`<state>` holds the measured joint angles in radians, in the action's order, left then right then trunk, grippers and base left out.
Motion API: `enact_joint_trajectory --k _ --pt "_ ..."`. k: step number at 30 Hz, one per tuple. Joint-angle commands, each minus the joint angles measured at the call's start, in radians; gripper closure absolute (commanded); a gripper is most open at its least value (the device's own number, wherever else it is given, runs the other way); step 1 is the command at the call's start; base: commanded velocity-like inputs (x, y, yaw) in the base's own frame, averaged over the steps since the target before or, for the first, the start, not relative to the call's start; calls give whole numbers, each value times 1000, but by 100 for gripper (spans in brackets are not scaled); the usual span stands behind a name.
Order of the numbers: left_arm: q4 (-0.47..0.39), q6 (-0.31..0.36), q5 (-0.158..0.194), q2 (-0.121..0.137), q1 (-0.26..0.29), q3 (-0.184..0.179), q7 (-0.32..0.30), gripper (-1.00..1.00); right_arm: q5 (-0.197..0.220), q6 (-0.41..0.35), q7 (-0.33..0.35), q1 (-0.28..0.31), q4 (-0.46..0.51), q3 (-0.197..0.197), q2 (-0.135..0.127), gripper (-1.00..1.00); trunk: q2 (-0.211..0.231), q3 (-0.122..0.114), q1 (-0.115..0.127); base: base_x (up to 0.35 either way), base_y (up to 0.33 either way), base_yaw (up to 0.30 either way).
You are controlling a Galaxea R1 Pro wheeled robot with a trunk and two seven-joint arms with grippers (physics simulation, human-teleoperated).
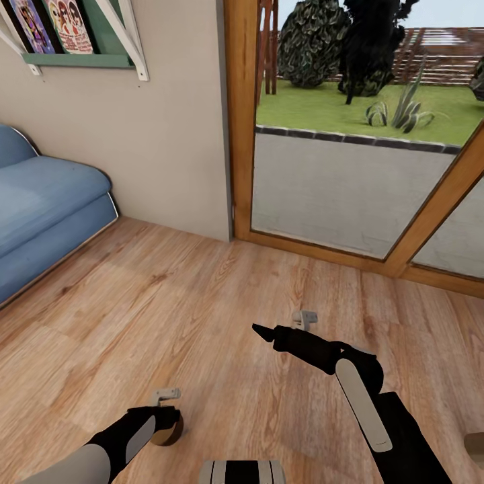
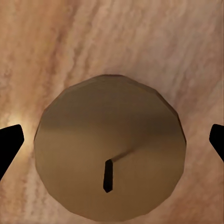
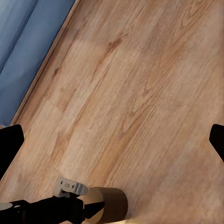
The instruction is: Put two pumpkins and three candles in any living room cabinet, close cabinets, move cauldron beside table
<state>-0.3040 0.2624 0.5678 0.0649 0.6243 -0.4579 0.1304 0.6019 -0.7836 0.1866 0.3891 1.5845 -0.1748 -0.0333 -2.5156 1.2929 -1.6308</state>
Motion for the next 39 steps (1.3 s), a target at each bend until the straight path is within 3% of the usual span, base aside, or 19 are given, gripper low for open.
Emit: enact_joint_trajectory --k 1,5,11,17,20,39 --pt "-3 2 11 1 0 -8 8 -100 -4 -3 4 1 0 0 0 -100 0 1 0 0 0 0" --pt "-1 -26 10 1 0 -15 7 -100 -4 -3 4 1 1 0 0 -100 -1 16 -2 0 0 0" --pt "0 -40 11 1 0 -42 8 -100 -4 -3 5 1 0 0 0 -100 -1 16 -2 0 0 0" --pt "0 -41 11 1 0 -44 9 -100 -4 -3 4 1 0 0 0 -100 -1 16 -2 0 0 0" --pt "0 -41 11 1 0 -44 9 -100 -4 -3 4 1 1 0 0 -100 -2 28 -3 0 0 0" --pt "1 -40 11 1 0 -45 9 -100 -4 -3 4 1 0 0 0 -100 -2 28 -3 0 0 0"
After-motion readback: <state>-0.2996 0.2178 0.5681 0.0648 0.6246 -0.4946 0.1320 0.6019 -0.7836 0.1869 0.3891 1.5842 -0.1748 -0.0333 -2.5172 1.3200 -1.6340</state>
